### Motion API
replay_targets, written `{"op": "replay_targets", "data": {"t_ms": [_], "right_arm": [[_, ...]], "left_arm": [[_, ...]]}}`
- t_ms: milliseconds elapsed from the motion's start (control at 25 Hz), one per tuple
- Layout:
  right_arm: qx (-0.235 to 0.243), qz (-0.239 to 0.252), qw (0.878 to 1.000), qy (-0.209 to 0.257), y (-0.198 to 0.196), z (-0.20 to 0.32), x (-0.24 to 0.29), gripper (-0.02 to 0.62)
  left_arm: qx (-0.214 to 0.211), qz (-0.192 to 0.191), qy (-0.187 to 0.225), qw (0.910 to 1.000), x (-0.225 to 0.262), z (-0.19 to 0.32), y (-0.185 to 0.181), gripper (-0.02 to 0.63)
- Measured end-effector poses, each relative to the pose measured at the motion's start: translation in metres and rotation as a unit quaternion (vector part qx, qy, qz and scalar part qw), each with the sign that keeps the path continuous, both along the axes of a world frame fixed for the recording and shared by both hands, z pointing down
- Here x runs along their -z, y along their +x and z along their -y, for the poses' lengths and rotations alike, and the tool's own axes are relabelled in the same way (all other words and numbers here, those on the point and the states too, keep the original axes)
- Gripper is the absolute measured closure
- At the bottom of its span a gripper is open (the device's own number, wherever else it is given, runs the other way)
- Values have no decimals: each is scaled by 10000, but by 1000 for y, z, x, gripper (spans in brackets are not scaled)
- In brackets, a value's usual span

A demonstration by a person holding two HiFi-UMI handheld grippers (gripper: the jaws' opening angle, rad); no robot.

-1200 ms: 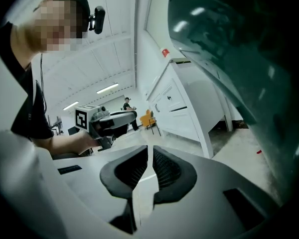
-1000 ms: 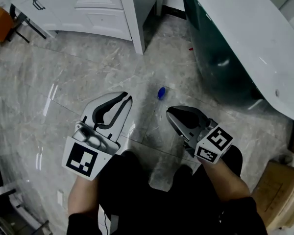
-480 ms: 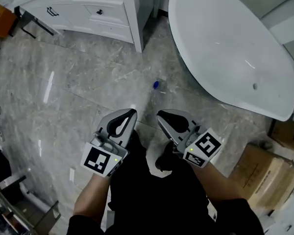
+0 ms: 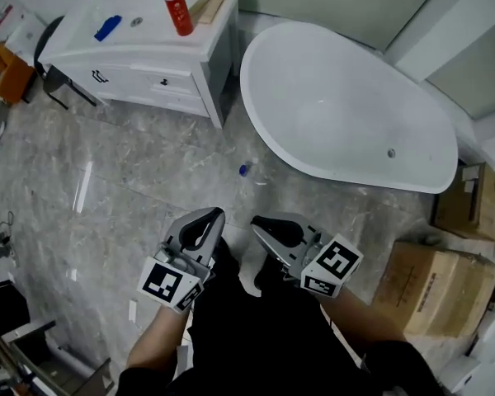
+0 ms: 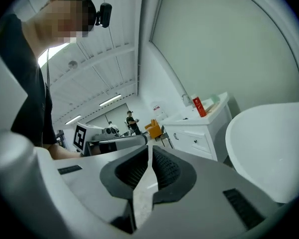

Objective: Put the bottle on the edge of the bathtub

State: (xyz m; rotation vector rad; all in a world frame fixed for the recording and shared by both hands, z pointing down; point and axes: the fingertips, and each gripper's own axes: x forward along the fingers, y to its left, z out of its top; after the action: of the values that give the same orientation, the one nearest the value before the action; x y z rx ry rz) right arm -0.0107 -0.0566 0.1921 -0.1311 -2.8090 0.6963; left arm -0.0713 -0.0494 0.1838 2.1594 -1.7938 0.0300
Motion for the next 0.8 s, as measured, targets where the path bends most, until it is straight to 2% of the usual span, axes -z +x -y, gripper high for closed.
{"op": "replay_targets", "data": {"t_ms": [200,360,480,640,800], "right_arm": [[-396,72,9989,221,45,4,55,549],[-680,285,9967,350,79,4,91,549],[-844,431,9945,438,99,3,115,549],[-956,549,9925,532,113,5,137,554],[-1074,732,9866,982,109,4,171,563]], "left_arm": [[9,67,89,9999,59,-8,27,589],[126,-20,58,9999,96,-10,41,589],[138,-66,222,9996,129,-14,51,589],[-12,8,491,9988,164,-21,64,589],[-261,203,395,9987,171,-25,65,588]]}}
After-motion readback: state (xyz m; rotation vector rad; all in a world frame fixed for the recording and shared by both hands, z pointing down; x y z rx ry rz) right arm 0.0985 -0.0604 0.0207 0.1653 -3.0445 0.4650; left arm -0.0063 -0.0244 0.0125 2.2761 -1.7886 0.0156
